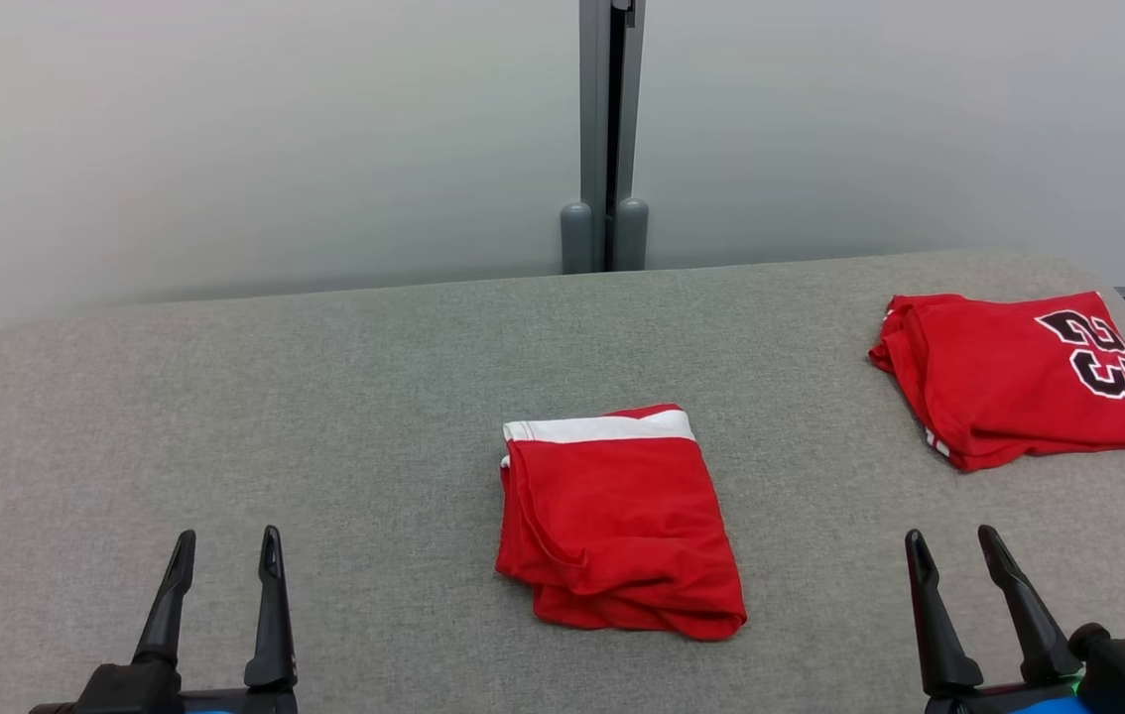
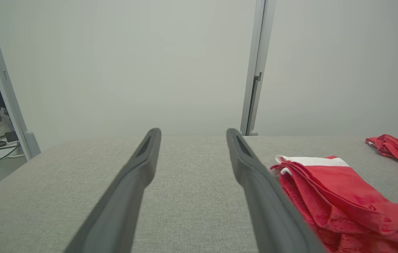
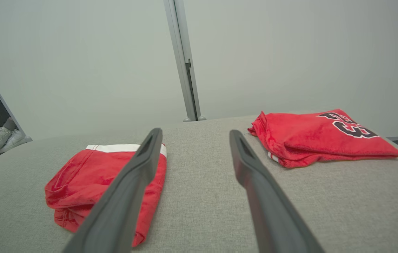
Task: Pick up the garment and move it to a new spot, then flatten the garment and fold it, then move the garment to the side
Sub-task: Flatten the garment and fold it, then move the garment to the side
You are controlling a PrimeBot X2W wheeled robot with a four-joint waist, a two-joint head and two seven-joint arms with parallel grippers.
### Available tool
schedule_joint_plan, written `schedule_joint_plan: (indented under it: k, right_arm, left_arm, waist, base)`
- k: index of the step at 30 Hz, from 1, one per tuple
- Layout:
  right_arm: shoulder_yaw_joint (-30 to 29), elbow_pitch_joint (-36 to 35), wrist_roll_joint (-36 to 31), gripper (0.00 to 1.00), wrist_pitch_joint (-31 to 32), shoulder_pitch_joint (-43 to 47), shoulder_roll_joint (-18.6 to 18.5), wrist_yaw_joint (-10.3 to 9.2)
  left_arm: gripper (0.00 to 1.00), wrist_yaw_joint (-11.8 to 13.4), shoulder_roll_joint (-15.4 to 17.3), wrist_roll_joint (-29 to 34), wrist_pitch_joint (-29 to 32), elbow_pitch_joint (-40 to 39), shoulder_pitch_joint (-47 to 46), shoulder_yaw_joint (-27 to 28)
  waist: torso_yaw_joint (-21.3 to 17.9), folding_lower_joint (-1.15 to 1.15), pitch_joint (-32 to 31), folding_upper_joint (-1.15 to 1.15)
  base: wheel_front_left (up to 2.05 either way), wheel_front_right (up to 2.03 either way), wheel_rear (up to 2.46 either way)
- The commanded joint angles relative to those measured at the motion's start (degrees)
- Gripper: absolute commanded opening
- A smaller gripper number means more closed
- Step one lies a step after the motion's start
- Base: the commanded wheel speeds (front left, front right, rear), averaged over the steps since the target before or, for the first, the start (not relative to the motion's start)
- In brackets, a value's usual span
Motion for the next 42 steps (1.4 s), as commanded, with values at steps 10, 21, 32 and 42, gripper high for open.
schedule_joint_plan:
  k: [10, 21, 32, 42]
  right_arm:
    - [-0.3, -0.8, -0.7, 1.00, 1.0, 1.2, 0.8, 0.04]
    - [-0.2, -0.4, -0.8, 1.00, 1.8, 1.5, 0.9, 0.03]
    - [-0.8, -0.6, -1.0, 1.00, 2.1, 1.4, 0.9, 0.04]
    - [0.8, 0.5, -1.7, 1.00, 4.6, -5.5, -0.6, 0.04]
  left_arm:
    - [1.00, 0.5, 0.3, 0.1, -0.1, -0.4, -0.7, 0.1]
    - [1.00, 0.7, 0.5, -0.1, -0.1, -0.4, -0.8, 0.1]
    - [1.00, 0.6, 0.7, -0.5, -0.1, 0.0, -1.0, 0.3]
    - [1.00, 0.8, 0.6, -0.4, -0.1, -0.4, -1.4, -0.3]
  waist:
    - [0.9, 0.00, 0.1, 0.00]
    - [1.4, 0.00, 0.1, 0.00]
    - [2.0, 0.00, -0.3, 0.00]
    - [2.9, 0.00, 0.4, 0.00]
  base:
    - [0.00, 0.00, 0.00]
    - [0.00, 0.00, 0.00]
    - [0.00, 0.00, 0.00]
    - [0.00, 0.00, 0.00]
